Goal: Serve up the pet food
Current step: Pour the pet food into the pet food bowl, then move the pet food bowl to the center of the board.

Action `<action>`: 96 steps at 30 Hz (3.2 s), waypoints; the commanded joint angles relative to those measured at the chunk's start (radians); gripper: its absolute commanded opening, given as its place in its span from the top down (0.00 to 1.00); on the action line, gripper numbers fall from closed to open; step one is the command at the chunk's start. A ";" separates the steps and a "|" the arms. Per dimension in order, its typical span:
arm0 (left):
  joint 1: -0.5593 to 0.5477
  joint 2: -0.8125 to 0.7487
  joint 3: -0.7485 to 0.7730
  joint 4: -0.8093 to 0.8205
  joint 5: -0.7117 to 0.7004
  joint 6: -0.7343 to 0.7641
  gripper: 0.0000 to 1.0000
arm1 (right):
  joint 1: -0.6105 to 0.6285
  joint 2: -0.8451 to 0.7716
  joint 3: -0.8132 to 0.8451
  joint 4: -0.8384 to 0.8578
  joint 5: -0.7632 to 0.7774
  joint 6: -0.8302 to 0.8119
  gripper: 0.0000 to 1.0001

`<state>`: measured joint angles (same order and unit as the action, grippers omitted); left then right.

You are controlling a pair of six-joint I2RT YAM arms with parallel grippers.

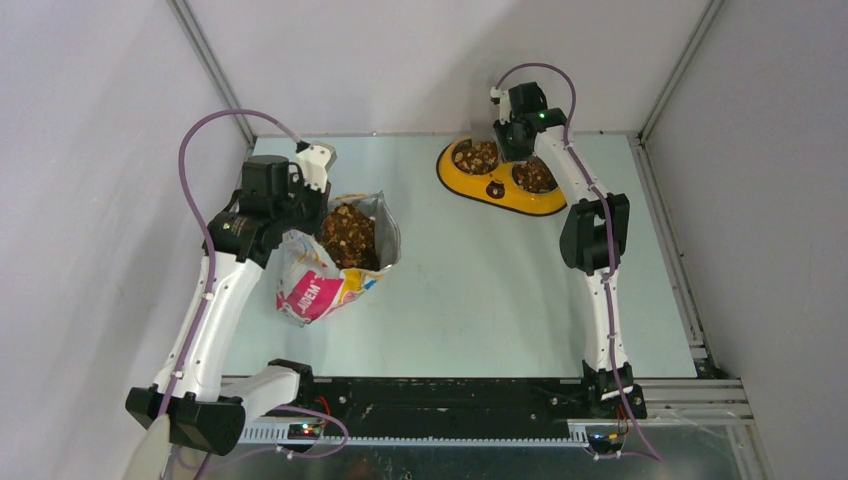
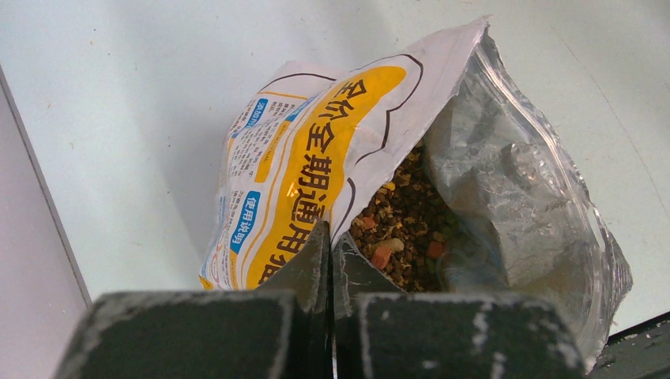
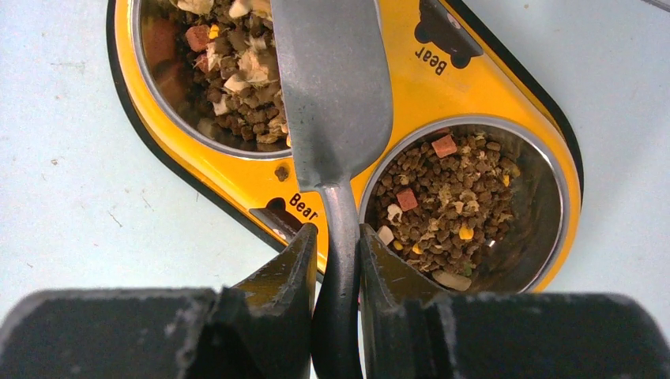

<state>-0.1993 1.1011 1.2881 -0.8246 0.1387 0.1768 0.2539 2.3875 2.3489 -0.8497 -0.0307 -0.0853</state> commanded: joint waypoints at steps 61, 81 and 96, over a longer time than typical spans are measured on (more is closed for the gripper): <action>0.021 -0.035 0.017 0.024 0.024 0.003 1.00 | 0.148 -0.218 -0.282 0.304 0.406 -0.386 1.00; 0.021 -0.051 0.013 0.025 0.031 0.001 1.00 | 0.154 -0.374 -0.360 0.173 0.414 -0.419 1.00; 0.021 -0.055 0.007 0.027 0.037 0.001 1.00 | 0.134 -0.517 -0.534 0.059 0.299 -0.365 1.00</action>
<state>-0.1890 1.0958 1.2881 -0.8253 0.1539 0.1764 0.3904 1.9308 1.8400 -0.7746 0.3042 -0.4774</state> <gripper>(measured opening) 0.003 0.249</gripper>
